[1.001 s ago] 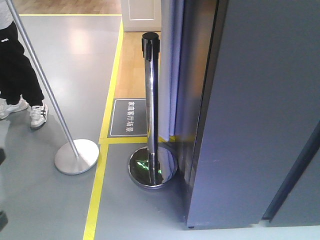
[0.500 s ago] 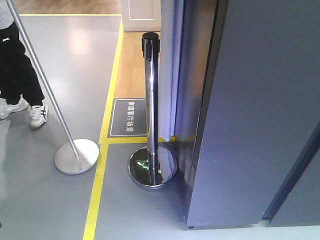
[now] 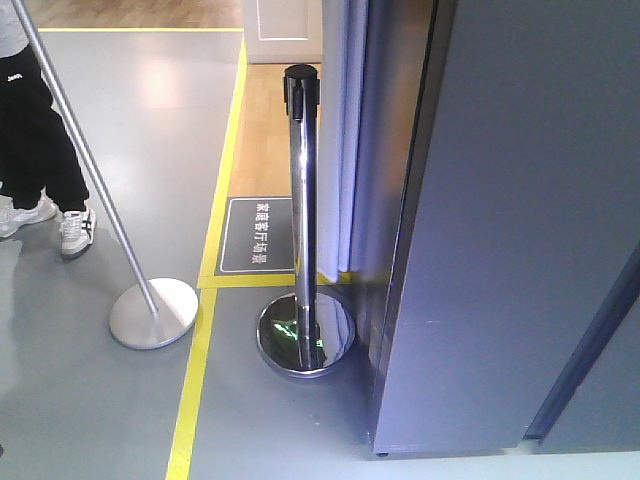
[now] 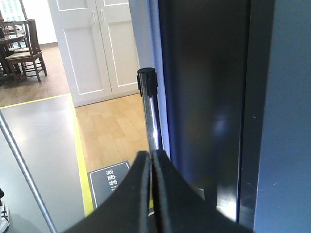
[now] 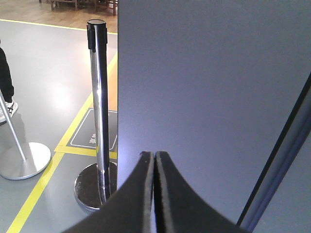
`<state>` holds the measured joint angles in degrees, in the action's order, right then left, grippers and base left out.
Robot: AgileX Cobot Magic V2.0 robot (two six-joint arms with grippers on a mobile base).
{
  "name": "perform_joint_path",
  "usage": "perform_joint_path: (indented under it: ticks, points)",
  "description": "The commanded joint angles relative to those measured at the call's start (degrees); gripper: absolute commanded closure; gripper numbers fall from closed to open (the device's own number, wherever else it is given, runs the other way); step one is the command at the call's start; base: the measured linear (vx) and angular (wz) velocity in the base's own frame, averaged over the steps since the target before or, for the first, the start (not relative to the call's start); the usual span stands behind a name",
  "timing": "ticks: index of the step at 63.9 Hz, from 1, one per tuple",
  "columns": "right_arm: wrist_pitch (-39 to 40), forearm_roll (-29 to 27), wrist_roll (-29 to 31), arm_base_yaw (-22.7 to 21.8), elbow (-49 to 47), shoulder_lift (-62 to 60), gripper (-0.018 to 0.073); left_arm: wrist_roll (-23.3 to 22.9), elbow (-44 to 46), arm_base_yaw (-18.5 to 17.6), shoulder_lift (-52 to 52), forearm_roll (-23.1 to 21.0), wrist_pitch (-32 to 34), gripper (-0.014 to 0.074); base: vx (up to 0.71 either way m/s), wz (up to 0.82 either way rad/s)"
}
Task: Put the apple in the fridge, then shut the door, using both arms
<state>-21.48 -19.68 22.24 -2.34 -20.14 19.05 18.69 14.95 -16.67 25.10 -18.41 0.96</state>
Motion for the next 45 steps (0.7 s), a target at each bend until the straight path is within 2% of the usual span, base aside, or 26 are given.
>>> perform_joint_path:
  ticks: [1, 8, 14, 17, 21, 30, 37, 45]
  points:
    - [3.8, -0.5, 0.2, 0.1, -1.6, 0.5, 0.0565, -0.5, 1.3, -0.1, 0.2, -0.4, 5.6, 0.0601, 0.0, 0.0]
    - [3.8, -0.5, 0.2, 0.1, -1.6, 0.5, 0.0565, -0.7, -1.3, -0.1, -1.2, -0.6, 10.6, 0.0601, 0.0, 0.0]
    - [3.8, -0.5, 0.2, 0.1, -1.6, 0.5, 0.0565, -3.5, -5.3, 0.0, -4.2, -0.5, 15.6, 0.0601, 0.0, 0.0]
    - [3.8, -0.5, 0.2, 0.1, -1.6, 0.5, 0.0565, -5.8, -7.1, 0.5, -6.1, 0.6, 15.9, 0.0601, 0.0, 0.0]
    - [3.8, -0.5, 0.2, 0.1, -1.6, 0.5, 0.0565, -9.6, -8.9, 2.4, -8.8, 3.1, 14.1, 0.0601, 0.0, 0.0]
    - [3.8, -0.5, 0.2, 0.1, -1.6, 0.5, 0.0565, -17.4, -11.3, 8.9, -14.9, 6.8, 4.8, 0.0601, 0.0, 0.0]
    - [3.8, -0.5, 0.2, 0.1, -1.6, 0.5, 0.0565, -18.1, -12.9, 13.1, -19.5, 8.4, -0.1, 0.0601, 0.0, 0.0]
    - [3.8, -0.5, 0.2, 0.1, -1.6, 0.5, 0.0565, -18.2, -14.9, 14.8, -25.5, 11.6, -4.1, 0.0601, 0.0, 0.0]
